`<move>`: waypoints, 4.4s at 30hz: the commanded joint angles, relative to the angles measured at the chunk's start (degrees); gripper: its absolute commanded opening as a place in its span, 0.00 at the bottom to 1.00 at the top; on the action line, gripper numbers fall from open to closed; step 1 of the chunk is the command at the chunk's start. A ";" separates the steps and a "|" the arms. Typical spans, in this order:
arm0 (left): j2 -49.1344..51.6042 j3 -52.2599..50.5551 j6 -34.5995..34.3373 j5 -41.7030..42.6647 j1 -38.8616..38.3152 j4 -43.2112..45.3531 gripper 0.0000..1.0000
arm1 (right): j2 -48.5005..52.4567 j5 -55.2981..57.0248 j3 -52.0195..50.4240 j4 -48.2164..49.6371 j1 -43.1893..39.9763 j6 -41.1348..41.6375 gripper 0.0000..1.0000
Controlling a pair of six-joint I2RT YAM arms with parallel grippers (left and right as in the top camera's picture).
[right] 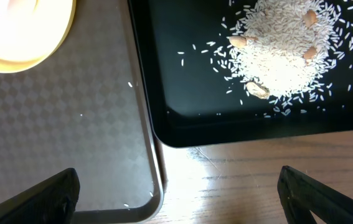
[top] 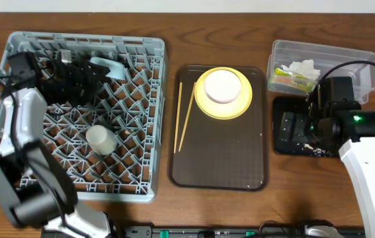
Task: Sort waste into correct bins and load items into the dishwasher
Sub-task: 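Set the light-blue bowl tilted in the rack and release it, then reach the left gripper to the pink bowl on the yellow plate, then lift the pink bowl and carry it into the dish rack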
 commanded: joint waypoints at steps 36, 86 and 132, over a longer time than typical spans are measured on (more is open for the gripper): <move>7.45 0.11 24.11 -49.81 -62.20 23.91 0.86 | -0.72 5.46 0.85 -4.72 -0.46 2.27 0.99; -12.37 -0.04 9.46 -18.29 -39.01 1.62 0.06 | -0.72 5.68 0.85 -5.27 -0.46 1.40 0.99; 4.59 -2.32 9.68 3.02 -1.11 -10.29 0.36 | -0.72 5.68 0.85 -5.14 -0.46 0.98 0.99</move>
